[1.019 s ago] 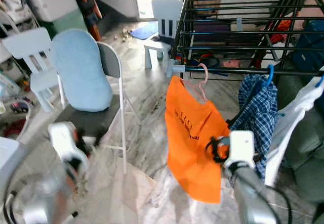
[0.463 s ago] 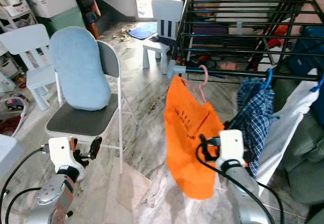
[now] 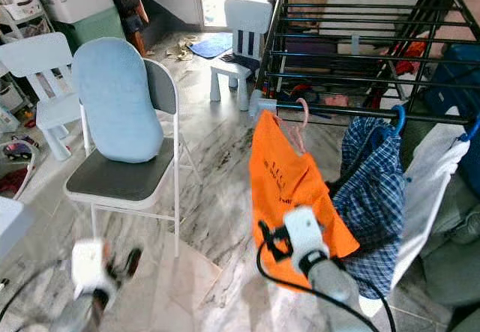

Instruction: Hang hanger

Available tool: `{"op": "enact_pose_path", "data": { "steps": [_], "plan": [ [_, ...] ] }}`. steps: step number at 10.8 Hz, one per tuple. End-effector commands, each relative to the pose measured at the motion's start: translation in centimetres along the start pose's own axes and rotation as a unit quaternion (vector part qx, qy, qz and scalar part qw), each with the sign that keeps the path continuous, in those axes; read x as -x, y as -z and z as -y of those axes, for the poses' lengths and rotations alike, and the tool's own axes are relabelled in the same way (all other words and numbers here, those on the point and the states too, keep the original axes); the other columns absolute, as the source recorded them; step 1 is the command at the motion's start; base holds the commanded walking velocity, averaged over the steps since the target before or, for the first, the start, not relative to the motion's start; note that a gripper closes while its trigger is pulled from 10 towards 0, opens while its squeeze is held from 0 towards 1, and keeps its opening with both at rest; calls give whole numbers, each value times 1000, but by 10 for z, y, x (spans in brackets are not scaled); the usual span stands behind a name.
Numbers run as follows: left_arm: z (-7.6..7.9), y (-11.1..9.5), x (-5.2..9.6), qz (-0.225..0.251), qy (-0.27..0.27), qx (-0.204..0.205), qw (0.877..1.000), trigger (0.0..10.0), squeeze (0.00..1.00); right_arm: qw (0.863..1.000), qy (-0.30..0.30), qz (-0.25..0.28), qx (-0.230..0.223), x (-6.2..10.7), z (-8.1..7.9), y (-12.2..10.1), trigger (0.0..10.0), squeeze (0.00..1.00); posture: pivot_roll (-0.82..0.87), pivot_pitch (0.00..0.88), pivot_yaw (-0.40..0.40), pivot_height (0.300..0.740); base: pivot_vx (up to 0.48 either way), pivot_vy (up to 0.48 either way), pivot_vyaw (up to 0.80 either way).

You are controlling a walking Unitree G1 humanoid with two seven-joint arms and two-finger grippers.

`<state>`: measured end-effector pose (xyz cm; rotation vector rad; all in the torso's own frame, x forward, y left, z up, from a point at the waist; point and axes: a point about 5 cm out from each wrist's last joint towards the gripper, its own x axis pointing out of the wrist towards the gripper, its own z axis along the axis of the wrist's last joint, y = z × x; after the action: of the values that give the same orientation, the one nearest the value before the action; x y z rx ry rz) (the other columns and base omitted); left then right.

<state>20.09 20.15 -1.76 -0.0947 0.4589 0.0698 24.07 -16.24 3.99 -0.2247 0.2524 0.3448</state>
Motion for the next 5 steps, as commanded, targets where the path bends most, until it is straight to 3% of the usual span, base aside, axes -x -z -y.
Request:
{"op": "enact_pose_path", "data": {
  "steps": [1,3,5],
  "plan": [
    [-6,5,-1,-10,-6,-12,1000,10000,0,1000,-14,-24,0,-2,-6,12,10000,0,-67,0,64,740,0,0,0],
    [-12,34,-6,-83,-8,-33,996,10000,0,992,-17,-121,-27,-15,-16,53,10000,0,-60,0,62,740,0,0,0],
    [-16,55,-7,-158,-15,-10,987,10000,0,979,10,-191,-75,-21,-16,74,10000,0,-65,0,57,740,0,0,0]
  ]
}}
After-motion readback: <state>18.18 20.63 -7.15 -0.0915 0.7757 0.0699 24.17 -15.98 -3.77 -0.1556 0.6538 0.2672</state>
